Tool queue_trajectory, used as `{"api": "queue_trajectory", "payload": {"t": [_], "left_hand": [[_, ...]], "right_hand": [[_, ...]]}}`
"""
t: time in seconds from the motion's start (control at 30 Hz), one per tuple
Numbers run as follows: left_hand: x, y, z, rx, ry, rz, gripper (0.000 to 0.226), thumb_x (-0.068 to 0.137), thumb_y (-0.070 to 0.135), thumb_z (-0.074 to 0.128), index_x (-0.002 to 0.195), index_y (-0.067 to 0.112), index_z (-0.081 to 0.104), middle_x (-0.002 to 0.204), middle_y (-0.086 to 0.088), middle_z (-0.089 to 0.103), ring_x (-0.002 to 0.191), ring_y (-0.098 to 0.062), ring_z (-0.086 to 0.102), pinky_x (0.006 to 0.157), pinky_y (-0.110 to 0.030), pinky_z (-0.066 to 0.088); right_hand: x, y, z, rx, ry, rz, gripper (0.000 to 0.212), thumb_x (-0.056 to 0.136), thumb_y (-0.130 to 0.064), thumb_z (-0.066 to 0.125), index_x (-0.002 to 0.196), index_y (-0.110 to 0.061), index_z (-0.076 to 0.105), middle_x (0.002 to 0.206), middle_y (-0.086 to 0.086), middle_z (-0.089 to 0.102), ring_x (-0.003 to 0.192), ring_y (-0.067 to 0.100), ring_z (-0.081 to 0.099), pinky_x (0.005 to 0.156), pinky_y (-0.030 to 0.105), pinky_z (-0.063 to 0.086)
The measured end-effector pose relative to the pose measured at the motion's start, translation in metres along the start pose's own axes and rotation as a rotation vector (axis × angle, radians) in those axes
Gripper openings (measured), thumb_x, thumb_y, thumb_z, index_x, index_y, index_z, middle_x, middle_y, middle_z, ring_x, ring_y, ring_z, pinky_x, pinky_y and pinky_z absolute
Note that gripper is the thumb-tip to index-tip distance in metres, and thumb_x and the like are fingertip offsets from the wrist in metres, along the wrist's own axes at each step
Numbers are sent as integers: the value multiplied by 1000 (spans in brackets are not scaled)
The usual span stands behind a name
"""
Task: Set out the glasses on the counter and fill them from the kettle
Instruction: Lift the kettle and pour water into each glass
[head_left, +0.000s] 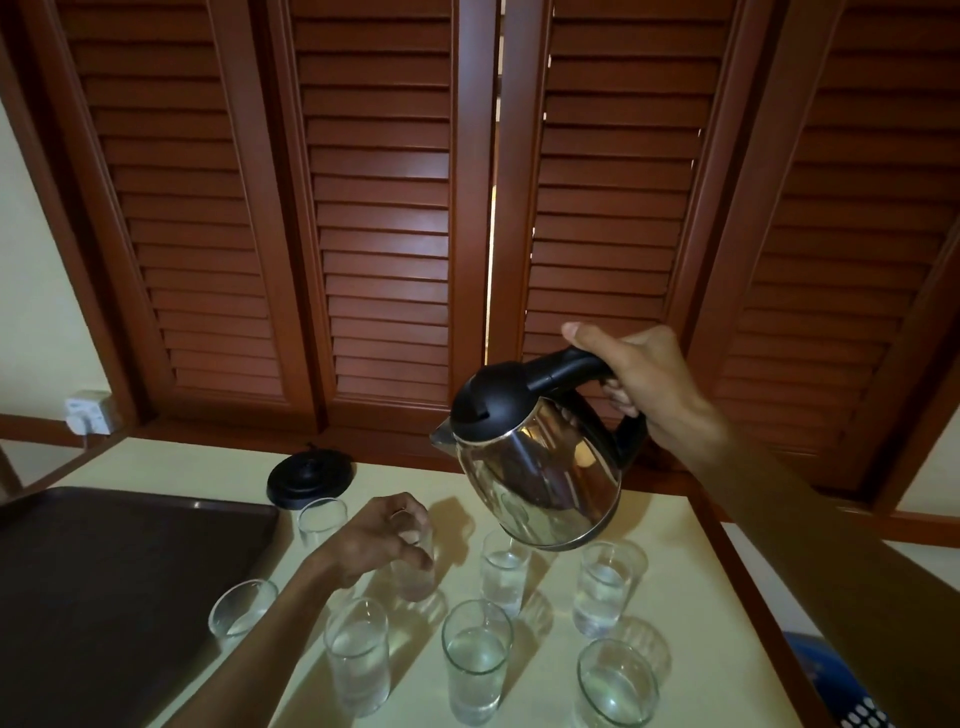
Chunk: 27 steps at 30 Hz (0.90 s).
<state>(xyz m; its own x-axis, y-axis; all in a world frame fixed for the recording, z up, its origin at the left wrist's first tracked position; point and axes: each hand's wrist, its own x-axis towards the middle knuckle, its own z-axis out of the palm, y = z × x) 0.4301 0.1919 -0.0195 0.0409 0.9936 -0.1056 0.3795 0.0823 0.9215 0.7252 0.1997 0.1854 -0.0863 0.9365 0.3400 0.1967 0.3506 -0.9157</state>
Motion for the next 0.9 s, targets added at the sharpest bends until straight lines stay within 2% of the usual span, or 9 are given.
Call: {"api": "queue_trajectory", "payload": {"t": [0.2,0.27,0.37,0.43,0.5,0.63,0.73,0.8,0.9], "left_hand": [[-2,7,6,106,-44,-15,56,43,9,90,94,5,67,105,-30,70,91,-25,68,80,-35,56],[-3,8,9,121,-41,-20,61,39,19,90,94,9,66,102,-29,71,89,-25,68,80,-35,56],[-8,10,12,165,-9,-30,63,37,27,91,93,13,68,105,-17,74,101,-30,69,88,-37,56],[-10,12,14,161,25,-41,57,45,13,97,94,10,68,102,-9,71,101,-26,66,81,-24,54],[-13,17,15,106,70,-36,53,57,-7,95,100,4,66,104,-9,68,106,-26,64,79,-16,52],[-28,42,10,15,209,60,70,43,19,105,100,11,65,108,-4,67,121,-32,60,106,-38,46],[-41,64,2,37,264,118,65,50,27,103,101,13,66,113,-1,69,128,-29,60,113,-39,43],[-52,76,-7,90,285,119,59,61,27,99,109,14,68,120,-3,71,124,-23,64,113,-41,47],[-68,79,-28,183,315,121,41,77,13,89,113,11,67,117,-5,73,111,-17,69,99,-34,55]], "right_hand": [[-15,0,-9,7,-11,0,45,86,-44,76,55,-13,68,42,1,48,35,16,39,36,23,30],[-20,2,-15,19,-8,17,45,86,-45,77,53,-15,68,43,2,47,36,17,38,37,24,29],[-31,6,-25,54,8,64,46,85,-45,78,51,-16,69,43,2,47,35,15,39,38,23,29],[-37,9,-33,96,29,115,44,83,-46,79,56,-13,69,46,4,46,36,15,38,39,25,28],[-42,12,-44,141,60,176,44,83,-46,79,58,-11,66,47,4,46,37,15,38,40,27,27],[-48,20,-69,265,92,251,38,81,-48,80,65,-15,71,48,0,47,38,12,39,37,24,28],[-50,27,-87,363,103,304,36,77,-52,82,66,-18,74,49,-2,48,39,11,41,36,21,30],[-52,30,-93,436,68,329,36,72,-54,84,60,-22,71,50,-3,47,39,10,40,36,20,31],[-58,32,-93,536,-10,316,40,61,-56,87,75,-23,70,51,-4,46,38,9,40,36,20,32]]}}
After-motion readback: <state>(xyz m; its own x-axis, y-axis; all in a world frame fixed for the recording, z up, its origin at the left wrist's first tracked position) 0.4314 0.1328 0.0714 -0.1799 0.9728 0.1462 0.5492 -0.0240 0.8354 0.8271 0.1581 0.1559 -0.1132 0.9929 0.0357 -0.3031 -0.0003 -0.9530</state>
